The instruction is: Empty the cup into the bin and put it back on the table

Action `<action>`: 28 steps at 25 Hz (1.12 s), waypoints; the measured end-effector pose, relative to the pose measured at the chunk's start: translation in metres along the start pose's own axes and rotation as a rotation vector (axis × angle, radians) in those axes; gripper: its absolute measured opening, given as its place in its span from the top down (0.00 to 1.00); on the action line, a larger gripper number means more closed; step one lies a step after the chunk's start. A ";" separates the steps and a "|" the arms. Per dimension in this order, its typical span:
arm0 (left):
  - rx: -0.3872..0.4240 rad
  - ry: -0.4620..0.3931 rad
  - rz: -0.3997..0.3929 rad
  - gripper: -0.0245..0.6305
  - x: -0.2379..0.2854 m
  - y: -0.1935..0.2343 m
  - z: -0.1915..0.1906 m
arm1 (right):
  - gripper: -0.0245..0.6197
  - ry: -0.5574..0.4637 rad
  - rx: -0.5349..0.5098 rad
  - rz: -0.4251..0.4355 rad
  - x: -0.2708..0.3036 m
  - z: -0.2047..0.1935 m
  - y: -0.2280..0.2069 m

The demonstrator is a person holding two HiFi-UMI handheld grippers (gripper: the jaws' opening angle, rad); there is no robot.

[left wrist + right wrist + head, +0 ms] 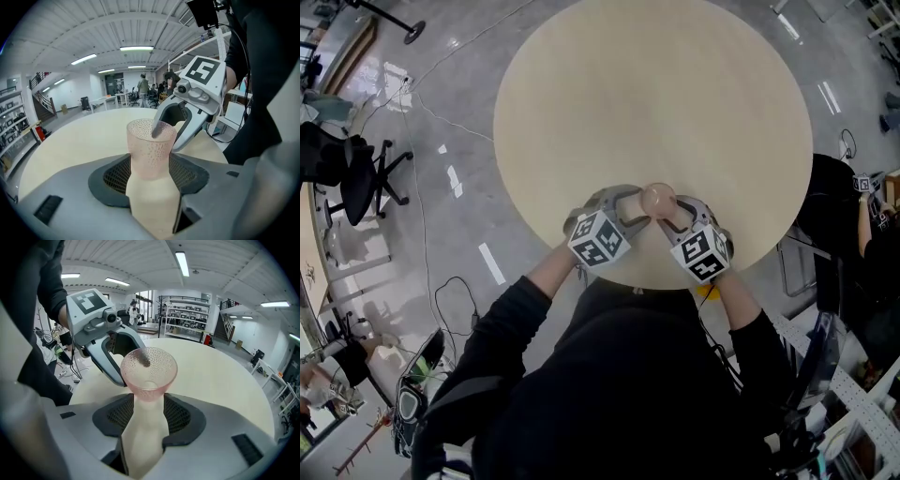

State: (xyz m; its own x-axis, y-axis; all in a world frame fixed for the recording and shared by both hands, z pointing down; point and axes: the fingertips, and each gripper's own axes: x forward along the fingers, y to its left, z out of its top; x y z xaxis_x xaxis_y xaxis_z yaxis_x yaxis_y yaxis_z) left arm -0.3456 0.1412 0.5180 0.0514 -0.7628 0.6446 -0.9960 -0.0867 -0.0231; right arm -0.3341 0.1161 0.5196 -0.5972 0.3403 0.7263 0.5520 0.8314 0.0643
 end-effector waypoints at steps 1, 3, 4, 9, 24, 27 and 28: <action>-0.007 0.008 -0.004 0.57 0.003 0.001 -0.002 | 0.65 0.007 -0.001 0.004 0.002 -0.001 -0.001; -0.028 0.020 -0.012 0.57 0.006 0.004 -0.005 | 0.64 0.020 0.004 0.016 0.006 -0.003 -0.003; -0.038 0.025 -0.016 0.57 0.007 0.004 -0.007 | 0.65 0.026 0.008 0.023 0.008 -0.004 -0.003; -0.061 0.058 -0.041 0.57 0.012 0.003 -0.017 | 0.65 0.054 0.004 0.047 0.014 -0.008 0.000; -0.130 0.085 -0.030 0.57 0.012 0.002 -0.035 | 0.65 0.054 0.074 0.031 0.007 -0.022 -0.003; -0.146 0.061 -0.014 0.57 0.000 -0.001 -0.033 | 0.65 0.047 0.108 0.003 -0.002 -0.028 -0.007; -0.153 0.049 -0.009 0.58 -0.005 -0.002 -0.032 | 0.65 0.043 0.120 -0.008 -0.005 -0.030 -0.008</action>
State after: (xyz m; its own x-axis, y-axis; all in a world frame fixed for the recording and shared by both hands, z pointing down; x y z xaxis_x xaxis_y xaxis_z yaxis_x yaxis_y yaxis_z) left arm -0.3465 0.1653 0.5393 0.0607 -0.7300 0.6808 -0.9953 0.0076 0.0969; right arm -0.3181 0.0946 0.5362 -0.5744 0.3160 0.7551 0.4716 0.8818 -0.0102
